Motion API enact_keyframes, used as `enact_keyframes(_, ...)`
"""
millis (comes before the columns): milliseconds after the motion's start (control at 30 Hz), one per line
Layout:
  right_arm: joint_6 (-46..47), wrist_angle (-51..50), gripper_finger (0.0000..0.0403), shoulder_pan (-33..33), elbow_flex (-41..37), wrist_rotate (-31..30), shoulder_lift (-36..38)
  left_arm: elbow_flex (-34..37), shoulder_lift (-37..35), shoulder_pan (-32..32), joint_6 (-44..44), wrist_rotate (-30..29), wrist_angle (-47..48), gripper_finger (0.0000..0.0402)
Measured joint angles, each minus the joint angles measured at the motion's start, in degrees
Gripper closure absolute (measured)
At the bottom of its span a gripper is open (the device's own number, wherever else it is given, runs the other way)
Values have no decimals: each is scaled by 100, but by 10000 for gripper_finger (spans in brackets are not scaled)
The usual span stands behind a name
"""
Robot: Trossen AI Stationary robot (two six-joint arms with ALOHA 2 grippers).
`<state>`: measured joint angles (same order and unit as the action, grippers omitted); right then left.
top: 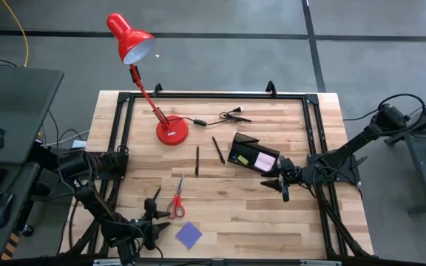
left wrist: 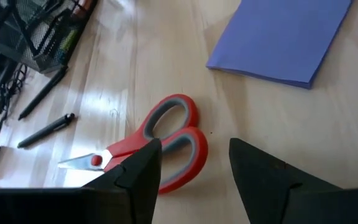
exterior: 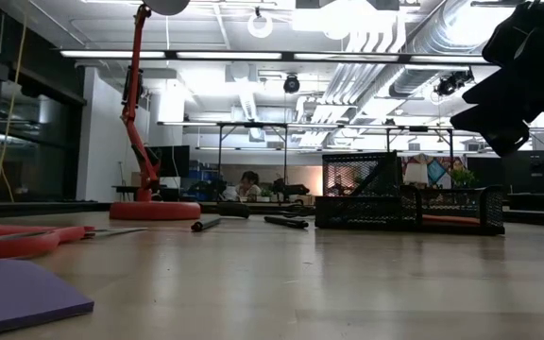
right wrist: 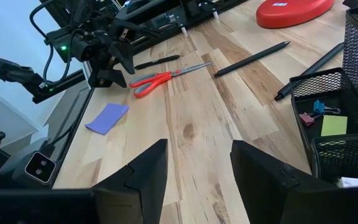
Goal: Pick and place office supplies into organizer
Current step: Put the red scissors into the desk organizer
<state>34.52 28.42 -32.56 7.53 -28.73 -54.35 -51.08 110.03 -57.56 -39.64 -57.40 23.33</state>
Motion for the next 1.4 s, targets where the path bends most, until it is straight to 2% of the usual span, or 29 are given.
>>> enact_keyframes(333, 0, -5, 242, 0, 0, 0, 0, -21, 97, 248, 155, 557, 66, 222)
enact_keyframes(900, 0, -42, 239, 2, 0, -1, 0, -19, 97, 522, 164, 621, 165, 227)
enact_keyframes(1033, 0, -42, 242, 0, 0, 0, 0, -15, 97, 535, 47, 657, 189, 260)
enact_keyframes(1300, 0, -42, 234, 0, 0, 0, 0, -4, 97, 546, -306, 734, 279, 377)
enact_keyframes(1400, 0, -42, 233, 2, 0, 0, 0, 2, 99, 546, -424, 708, 304, 387)
